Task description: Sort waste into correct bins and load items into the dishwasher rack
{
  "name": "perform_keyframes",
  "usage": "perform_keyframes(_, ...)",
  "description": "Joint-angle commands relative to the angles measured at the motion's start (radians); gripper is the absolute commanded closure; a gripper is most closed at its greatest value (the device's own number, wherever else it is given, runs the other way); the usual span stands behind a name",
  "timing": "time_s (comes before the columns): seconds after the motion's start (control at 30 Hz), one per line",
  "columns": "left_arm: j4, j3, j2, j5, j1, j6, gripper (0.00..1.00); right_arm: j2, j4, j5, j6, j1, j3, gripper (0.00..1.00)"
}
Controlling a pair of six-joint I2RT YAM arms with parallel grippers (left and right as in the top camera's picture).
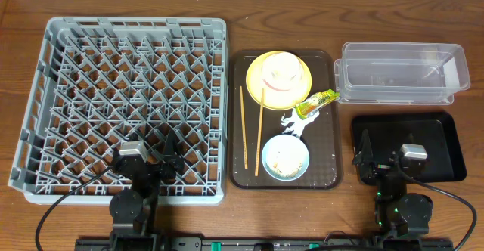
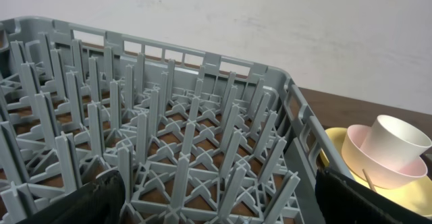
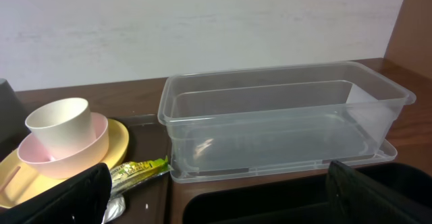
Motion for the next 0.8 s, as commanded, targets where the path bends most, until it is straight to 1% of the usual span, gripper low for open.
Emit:
perform_keyframes(0.0, -0.047, -0.008, -0.006, -0.001, -0.003, 0.006, 0.09, -0.005, -0.003, 0.007, -0.005, 0.000, -0.002, 0.01)
perform_keyframes(0.77, -0.046, -0.008, -0.006, -0.013, -0.002, 0.015, 0.09, -0.005, -0.003, 0.007, -0.005, 0.000, -0.002, 0.01)
